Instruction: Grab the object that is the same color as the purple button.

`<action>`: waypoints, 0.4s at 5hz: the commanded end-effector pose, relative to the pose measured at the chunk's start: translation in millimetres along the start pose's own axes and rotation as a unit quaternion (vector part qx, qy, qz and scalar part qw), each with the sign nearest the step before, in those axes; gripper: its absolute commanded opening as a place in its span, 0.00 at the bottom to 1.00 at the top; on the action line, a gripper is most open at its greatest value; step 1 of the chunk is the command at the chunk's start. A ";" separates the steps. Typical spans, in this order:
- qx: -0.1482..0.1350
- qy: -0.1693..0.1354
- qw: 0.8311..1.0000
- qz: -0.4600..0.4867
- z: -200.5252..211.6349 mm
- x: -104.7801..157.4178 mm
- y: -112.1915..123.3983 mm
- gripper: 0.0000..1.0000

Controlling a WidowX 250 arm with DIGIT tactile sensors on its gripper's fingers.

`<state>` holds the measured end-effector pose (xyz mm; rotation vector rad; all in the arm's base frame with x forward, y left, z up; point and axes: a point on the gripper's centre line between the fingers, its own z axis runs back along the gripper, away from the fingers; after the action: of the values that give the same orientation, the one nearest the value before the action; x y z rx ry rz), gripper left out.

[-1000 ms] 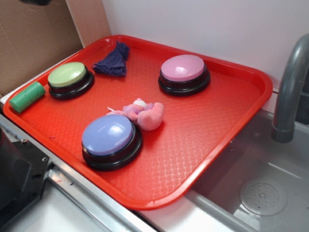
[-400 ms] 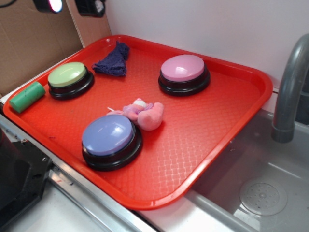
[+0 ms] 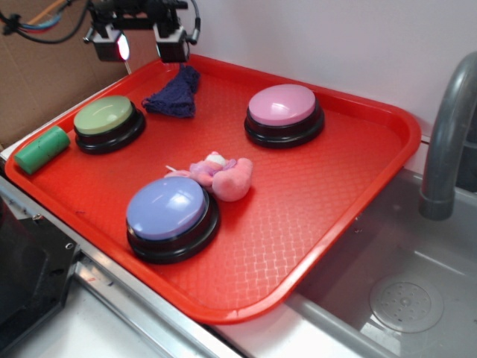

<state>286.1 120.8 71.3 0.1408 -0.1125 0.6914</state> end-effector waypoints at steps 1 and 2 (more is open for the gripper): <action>-0.024 -0.030 0.998 0.045 -24.8 31.3 3.2 1.00; -0.042 -0.053 0.997 0.042 -34.3 32.0 -0.1 1.00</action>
<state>314.2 135.6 26.7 0.0874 -0.1960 0.7668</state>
